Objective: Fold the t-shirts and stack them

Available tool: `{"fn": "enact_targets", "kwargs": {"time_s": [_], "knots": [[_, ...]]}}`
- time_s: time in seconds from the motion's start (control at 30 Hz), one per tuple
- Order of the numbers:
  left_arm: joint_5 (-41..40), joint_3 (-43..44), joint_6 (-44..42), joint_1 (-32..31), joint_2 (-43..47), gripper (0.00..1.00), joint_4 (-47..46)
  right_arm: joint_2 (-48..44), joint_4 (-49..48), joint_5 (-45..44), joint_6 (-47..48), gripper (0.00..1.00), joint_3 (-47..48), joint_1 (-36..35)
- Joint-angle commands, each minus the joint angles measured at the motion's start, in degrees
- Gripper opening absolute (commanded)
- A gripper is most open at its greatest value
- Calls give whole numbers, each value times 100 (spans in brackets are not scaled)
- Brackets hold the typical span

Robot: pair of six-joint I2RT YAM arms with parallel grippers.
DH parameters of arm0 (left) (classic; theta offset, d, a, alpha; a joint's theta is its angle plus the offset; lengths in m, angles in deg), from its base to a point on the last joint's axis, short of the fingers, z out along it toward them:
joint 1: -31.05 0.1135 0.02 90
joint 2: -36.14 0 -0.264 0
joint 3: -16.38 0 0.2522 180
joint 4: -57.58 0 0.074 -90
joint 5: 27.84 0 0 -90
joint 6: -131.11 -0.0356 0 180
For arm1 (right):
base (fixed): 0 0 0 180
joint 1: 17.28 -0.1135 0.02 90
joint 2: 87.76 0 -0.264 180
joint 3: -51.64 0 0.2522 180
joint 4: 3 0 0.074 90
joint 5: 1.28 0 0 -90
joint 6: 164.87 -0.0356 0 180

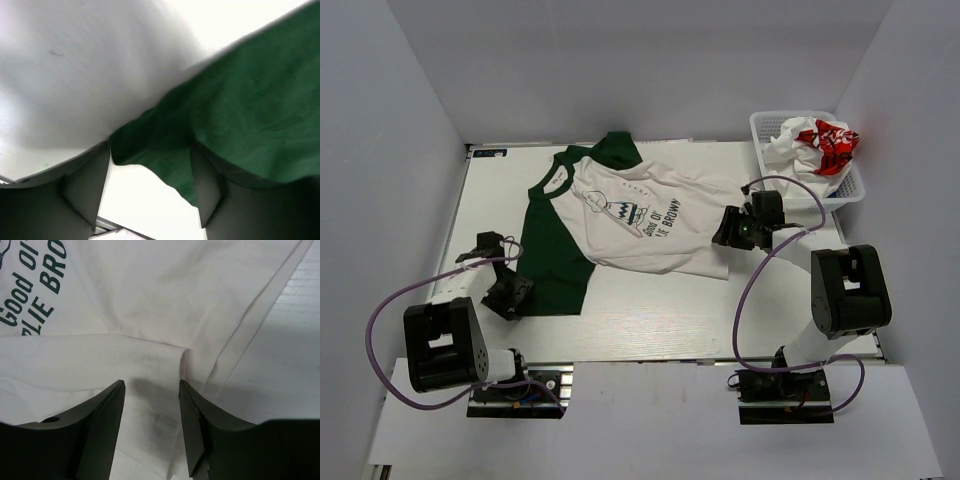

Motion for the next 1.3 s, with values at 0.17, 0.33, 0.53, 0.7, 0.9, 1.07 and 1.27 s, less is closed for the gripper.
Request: {"fn": "enact_targets", "kwargs": {"time_s": [0.17, 0.33, 0.53, 0.7, 0.9, 1.07, 1.27], "knots": [[872, -601, -266, -16, 8, 2, -1579, -86, -161, 396, 75, 20, -180, 3], [933, -541, -371, -16, 614, 0, -1527, -322, -223, 380, 84, 0, -294, 11], [1083, -40, -371, -69, 1712, 0, -1290, -1139, -363, 230, -4, 0, -285, 3], [1083, 303, -424, -69, 2600, 0, -1184, -2000, -302, 89, -48, 0, -408, 11], [951, 795, -424, -69, 2857, 0, -1017, -2624, -276, -7, -74, 0, -505, 20], [758, 937, -424, -69, 2971, 0, -1017, -2556, 40, -43, 67, 0, -488, 29], [757, 805, -476, -69, 2831, 0, -1192, -1758, 269, 230, -21, 0, -286, 11]]}}
